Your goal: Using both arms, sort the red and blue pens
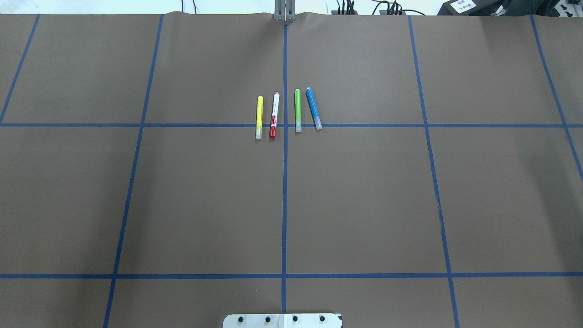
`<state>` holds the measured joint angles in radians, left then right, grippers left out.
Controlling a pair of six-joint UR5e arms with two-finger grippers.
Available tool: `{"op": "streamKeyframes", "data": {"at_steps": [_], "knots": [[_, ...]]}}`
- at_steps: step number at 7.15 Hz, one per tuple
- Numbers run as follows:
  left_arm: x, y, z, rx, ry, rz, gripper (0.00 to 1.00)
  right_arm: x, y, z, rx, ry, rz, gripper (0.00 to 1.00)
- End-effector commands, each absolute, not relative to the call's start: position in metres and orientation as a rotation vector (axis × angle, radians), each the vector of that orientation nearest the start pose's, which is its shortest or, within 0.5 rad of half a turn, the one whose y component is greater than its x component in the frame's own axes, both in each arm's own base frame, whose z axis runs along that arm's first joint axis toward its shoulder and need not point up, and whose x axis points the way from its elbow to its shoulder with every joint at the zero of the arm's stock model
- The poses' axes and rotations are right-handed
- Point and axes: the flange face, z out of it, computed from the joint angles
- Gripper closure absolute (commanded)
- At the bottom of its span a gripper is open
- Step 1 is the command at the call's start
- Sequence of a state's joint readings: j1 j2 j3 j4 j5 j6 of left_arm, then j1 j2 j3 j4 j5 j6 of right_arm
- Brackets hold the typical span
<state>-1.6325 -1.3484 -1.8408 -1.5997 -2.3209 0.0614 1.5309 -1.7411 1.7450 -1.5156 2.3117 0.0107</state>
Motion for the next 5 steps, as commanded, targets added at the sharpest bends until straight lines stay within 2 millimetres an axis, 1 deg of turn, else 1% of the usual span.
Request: {"op": "streamKeyframes", "data": {"at_steps": [1,2,3,4,5], "knots": [[-0.090,-0.401,0.610,0.140,0.743,0.030,0.00,0.049,-0.426,0.648,0.037,-0.742,-0.049,0.00],[-0.090,-0.399,0.612,0.139,0.742,0.037,0.00,0.049,-0.427,0.645,0.042,-0.744,-0.050,0.00],[-0.090,-0.400,0.610,0.144,0.742,0.039,0.00,0.048,-0.428,0.633,0.065,-0.752,-0.060,0.00],[-0.090,-0.400,0.609,0.152,0.743,0.041,0.00,0.048,-0.430,0.626,0.077,-0.751,-0.057,0.00],[-0.090,-0.402,0.606,0.162,0.744,0.045,0.00,0.048,-0.440,0.621,0.118,-0.745,-0.073,0.00]]}}
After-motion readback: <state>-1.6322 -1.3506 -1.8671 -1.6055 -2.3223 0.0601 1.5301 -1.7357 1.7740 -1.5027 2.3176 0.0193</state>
